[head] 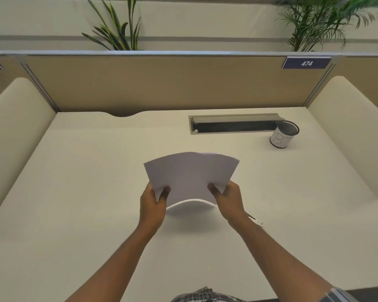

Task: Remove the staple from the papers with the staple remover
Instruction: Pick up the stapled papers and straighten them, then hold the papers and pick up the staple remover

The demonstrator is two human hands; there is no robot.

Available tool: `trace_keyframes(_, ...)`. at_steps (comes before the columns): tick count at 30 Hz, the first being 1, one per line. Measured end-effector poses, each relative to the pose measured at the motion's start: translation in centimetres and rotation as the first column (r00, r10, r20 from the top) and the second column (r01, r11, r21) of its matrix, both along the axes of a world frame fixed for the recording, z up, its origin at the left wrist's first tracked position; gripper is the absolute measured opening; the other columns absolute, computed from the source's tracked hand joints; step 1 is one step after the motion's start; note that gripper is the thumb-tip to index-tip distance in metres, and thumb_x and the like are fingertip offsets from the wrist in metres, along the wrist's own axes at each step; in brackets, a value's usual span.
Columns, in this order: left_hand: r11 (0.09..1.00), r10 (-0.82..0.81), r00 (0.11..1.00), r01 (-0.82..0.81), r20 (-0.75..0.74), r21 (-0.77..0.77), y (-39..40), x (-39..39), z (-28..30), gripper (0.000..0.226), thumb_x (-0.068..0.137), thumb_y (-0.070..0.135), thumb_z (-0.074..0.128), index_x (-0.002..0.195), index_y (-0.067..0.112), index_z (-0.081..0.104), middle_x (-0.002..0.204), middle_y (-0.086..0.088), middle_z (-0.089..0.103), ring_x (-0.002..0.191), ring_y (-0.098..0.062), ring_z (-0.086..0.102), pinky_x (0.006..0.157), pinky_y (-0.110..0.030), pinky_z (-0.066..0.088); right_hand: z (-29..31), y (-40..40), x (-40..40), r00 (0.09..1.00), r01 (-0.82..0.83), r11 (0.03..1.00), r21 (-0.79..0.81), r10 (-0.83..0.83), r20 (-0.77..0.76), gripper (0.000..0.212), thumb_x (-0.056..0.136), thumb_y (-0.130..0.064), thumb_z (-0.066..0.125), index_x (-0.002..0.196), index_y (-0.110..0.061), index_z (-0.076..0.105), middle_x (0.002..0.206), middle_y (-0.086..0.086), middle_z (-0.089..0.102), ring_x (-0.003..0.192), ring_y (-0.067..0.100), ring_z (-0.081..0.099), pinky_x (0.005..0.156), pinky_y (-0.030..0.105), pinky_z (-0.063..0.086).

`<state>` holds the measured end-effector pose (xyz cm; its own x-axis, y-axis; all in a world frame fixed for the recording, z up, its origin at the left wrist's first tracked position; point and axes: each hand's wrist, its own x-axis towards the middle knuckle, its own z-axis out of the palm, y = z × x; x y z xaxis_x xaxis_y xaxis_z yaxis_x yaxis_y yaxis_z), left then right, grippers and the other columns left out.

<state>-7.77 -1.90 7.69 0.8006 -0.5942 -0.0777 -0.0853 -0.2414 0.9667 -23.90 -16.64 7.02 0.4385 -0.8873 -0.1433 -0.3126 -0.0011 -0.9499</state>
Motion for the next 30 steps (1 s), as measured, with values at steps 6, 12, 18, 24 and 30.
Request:
trace_keyframes(6, 0.998, -0.044, 0.999, 0.045, -0.018, 0.050, 0.0, -0.2, -1.1, 0.026, 0.100, 0.011, 0.056, 0.120, 0.028, 0.056, 0.107, 0.019, 0.065, 0.102, -0.007, 0.063, 0.083, -0.023, 0.049, -1.1, 0.4, -0.2, 0.995, -0.023, 0.999, 0.025, 0.025, -0.101, 0.008, 0.096, -0.010, 0.064, 0.100, -0.012, 0.071, 0.092, -0.001, 0.073, 0.084, 0.019, 0.067, 0.069, 0.026, 0.049)
trace_keyframes(12, 0.997, -0.048, 0.986, 0.057, -0.161, 0.051, 0.4, 1.5, -0.2, 0.006, 0.098, 0.024, 0.065, 0.101, 0.028, 0.066, 0.102, 0.006, 0.074, 0.094, -0.019, 0.072, 0.081, -0.039, 0.060, 0.0, -0.8, -0.7, 0.998, -0.059, 0.991, 0.116, 0.060, -0.006, 0.016, 0.094, -0.013, 0.068, 0.108, -0.018, 0.074, 0.103, -0.002, 0.078, 0.095, 0.024, 0.074, 0.083, 0.044, 0.062)
trace_keyframes(18, 0.988, -0.108, 0.948, 0.136, -0.298, 0.076, 0.8, 1.1, -1.0, 0.014, 0.097, 0.017, 0.066, 0.107, 0.025, 0.068, 0.106, 0.003, 0.076, 0.096, -0.021, 0.074, 0.088, -0.046, 0.060, -0.2, -0.7, -1.0, 0.999, -0.043, 0.983, 0.180, 0.044, -0.001, 0.015, 0.094, -0.010, 0.067, 0.107, -0.017, 0.073, 0.102, 0.000, 0.078, 0.096, 0.026, 0.075, 0.084, 0.044, 0.062)
trace_keyframes(24, 0.990, -0.030, 0.973, 0.060, -0.227, 0.128, 0.8, 0.7, -1.6, 0.015, 0.096, 0.015, 0.064, 0.106, 0.027, 0.065, 0.106, 0.004, 0.074, 0.098, -0.021, 0.071, 0.089, -0.043, 0.058, 0.0, -1.1, -2.0, 1.000, -0.007, 0.973, 0.230, 0.009, -0.009, 0.011, 0.097, -0.021, 0.069, 0.108, -0.020, 0.070, 0.101, -0.002, 0.078, 0.092, 0.020, 0.075, 0.070, 0.033, 0.060)
trace_keyframes(30, 0.992, 0.019, 0.970, 0.011, -0.241, 0.122, 1.6, 0.8, -2.6, 0.018, 0.096, 0.013, 0.065, 0.107, 0.027, 0.065, 0.109, 0.003, 0.073, 0.101, -0.023, 0.069, 0.093, -0.047, 0.056, -3.7, -2.1, -7.1, 0.944, 0.082, 0.996, -0.042, -0.091, -0.317, 0.020, 0.091, -0.020, 0.074, 0.111, -0.021, 0.072, 0.108, -0.007, 0.074, 0.100, 0.008, 0.068, 0.081, 0.043, 0.062)
